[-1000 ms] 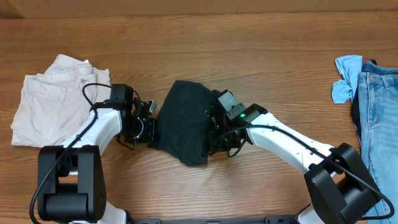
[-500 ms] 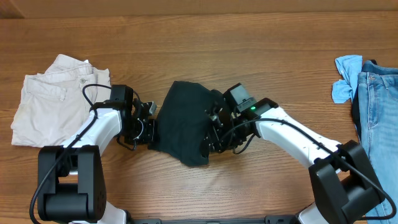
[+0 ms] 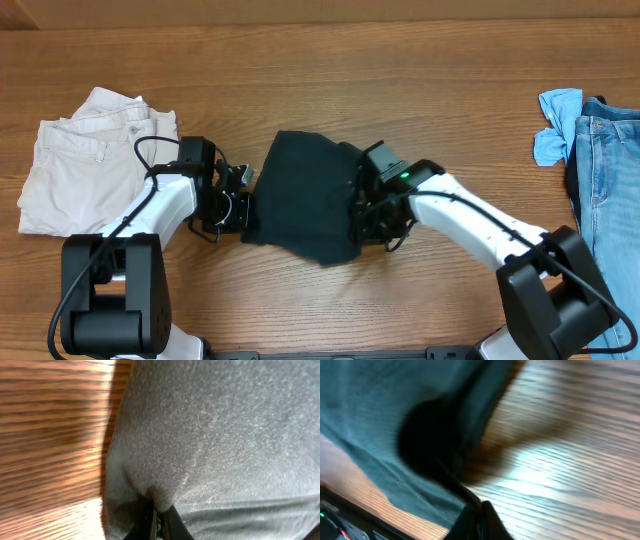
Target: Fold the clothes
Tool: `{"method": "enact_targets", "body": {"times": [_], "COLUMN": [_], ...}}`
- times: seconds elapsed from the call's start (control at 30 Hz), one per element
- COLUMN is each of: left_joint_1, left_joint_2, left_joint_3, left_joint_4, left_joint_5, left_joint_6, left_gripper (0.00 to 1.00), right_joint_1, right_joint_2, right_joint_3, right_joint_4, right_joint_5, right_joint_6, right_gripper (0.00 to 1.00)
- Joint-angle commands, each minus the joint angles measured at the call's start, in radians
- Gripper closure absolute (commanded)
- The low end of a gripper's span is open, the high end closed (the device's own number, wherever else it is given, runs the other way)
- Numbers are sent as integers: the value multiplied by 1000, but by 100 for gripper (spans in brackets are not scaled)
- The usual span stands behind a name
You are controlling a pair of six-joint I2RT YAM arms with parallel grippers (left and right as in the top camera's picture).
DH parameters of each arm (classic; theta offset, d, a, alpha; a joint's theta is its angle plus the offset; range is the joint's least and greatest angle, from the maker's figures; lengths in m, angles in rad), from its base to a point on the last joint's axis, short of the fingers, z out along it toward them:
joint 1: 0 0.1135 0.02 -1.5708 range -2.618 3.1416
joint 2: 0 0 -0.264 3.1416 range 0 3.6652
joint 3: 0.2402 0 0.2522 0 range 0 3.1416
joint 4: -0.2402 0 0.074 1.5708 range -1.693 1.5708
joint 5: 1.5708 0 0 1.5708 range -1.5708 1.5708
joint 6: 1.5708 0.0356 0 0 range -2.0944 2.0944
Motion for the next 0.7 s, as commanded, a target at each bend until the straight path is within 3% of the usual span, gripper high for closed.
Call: {"method": "enact_targets", "body": {"times": [0.0,0.03,0.23,0.3,0.4,0.43,0.67], "left_joint_1": [17,20,21,20,19,19,9], "left_joint_2": [9,9,-46,-95,-140,-146,-138], "left_joint_3": [-2,5,143,206,256,260,255], "left_joint_4": [-12,-28,-170,-190,-206,-202,-97], "left_joint_5": [-19,-15,-15,-12,-12,-16,-16], "left_joint_6": [8,8,24,24,23,23,24], "left_gripper": [96,96,96,87,59,50,29], "right_joint_1": [-28,-28,-29,-29,-29,-28,-14], "right_joint_2": [-12,-12,-36,-69,-86,-86,-8], "right_joint_3": [8,8,29,61,105,109,96], "right_joint_4": [-35,-49,-43,-12,49,86,195], "right_joint_5": [43,43,14,-6,-10,-9,-6], "right_joint_6": [-17,-22,-74,-94,-89,-67,53], "right_gripper": [66,60,58,54,40,39,46]}}
